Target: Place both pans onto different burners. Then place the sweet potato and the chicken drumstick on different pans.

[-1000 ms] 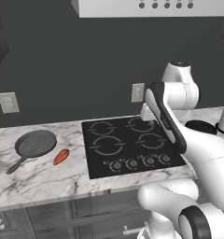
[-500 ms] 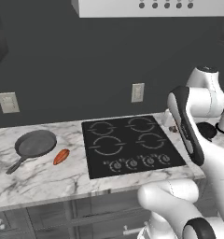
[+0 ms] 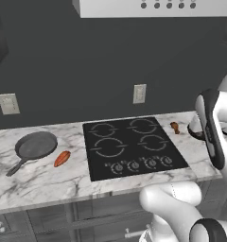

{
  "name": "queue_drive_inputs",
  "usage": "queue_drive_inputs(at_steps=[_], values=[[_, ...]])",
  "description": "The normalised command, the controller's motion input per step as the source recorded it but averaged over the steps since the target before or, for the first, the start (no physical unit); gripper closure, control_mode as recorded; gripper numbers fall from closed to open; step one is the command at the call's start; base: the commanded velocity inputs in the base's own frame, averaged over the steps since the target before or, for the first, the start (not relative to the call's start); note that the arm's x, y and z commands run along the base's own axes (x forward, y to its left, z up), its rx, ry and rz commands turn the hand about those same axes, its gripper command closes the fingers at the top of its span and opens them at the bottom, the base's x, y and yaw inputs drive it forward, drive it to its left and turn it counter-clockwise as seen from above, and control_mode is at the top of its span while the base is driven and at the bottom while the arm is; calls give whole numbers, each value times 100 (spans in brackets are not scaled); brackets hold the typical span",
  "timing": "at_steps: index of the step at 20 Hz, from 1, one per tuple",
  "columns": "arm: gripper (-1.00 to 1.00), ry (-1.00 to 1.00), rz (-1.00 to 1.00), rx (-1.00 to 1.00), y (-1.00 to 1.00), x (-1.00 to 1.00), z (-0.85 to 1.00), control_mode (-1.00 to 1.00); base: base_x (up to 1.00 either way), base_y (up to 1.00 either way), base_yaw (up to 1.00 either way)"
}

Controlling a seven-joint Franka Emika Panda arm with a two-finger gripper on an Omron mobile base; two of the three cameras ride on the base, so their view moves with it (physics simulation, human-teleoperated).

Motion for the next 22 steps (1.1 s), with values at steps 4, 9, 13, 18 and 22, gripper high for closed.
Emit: queue_drive_inputs(at_steps=[4, 9, 13, 18, 22], values=[[-100, 1, 0, -1, -79, -2, -6, -100, 0, 0, 0], [-100, 0, 3, 0, -58, 8, -16, -100, 0, 0, 0], [-100, -2, 7, 0, -39, 16, -28, -100, 0, 0, 0], [-100, -4, 7, 0, -37, 9, -36, -100, 0, 0, 0], [-100, 0, 1, 0, -35, 10, -32, -100, 0, 0, 0]])
